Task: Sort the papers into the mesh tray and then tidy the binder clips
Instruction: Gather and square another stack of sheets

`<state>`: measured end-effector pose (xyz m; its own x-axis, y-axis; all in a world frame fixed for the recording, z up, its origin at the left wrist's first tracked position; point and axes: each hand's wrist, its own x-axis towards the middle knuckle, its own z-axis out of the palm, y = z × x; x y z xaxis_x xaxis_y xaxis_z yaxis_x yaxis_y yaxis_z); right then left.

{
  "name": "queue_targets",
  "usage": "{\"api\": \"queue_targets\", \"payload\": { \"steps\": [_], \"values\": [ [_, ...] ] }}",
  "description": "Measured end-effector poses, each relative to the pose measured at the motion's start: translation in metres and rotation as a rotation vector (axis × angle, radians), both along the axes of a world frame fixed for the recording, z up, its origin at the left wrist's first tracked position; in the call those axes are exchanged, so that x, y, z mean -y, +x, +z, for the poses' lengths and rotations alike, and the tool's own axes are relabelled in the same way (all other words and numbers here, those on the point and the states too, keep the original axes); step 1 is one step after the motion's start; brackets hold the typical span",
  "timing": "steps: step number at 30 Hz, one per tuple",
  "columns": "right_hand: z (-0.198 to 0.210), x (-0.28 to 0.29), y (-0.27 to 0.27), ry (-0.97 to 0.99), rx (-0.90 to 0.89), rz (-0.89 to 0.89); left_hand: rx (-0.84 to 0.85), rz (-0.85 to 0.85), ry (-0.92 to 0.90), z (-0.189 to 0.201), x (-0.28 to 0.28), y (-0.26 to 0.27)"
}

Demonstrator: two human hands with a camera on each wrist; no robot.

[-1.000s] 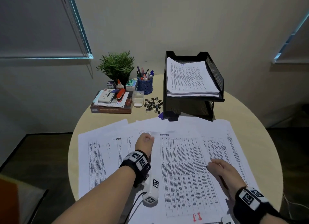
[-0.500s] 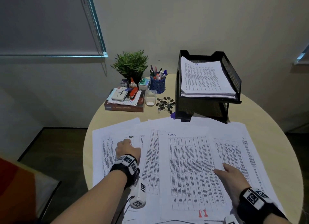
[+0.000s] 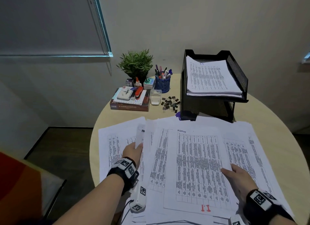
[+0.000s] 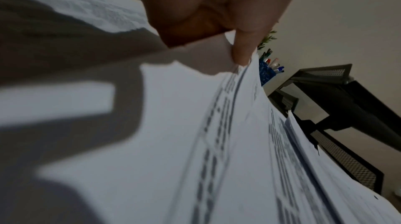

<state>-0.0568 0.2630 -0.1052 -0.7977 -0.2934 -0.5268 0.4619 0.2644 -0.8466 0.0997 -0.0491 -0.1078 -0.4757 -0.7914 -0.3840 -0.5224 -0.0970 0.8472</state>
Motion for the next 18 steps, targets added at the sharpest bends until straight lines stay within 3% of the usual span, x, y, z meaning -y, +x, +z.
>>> {"api": "queue_targets", "payload": {
  "steps": [3, 10, 18],
  "values": [
    [0.002, 0.002, 0.001, -0.023, -0.004, -0.022, -0.051, -0.077, 0.026, 0.005, 0.005, -0.001],
    [0.012, 0.007, 0.003, -0.020, -0.029, -0.043, -0.173, 0.054, -0.125, 0.053, 0.032, -0.002],
    [-0.002, 0.004, -0.003, -0.072, -0.003, -0.045, -0.357, 0.003, -0.129, 0.118, 0.057, 0.005]
  ]
}}
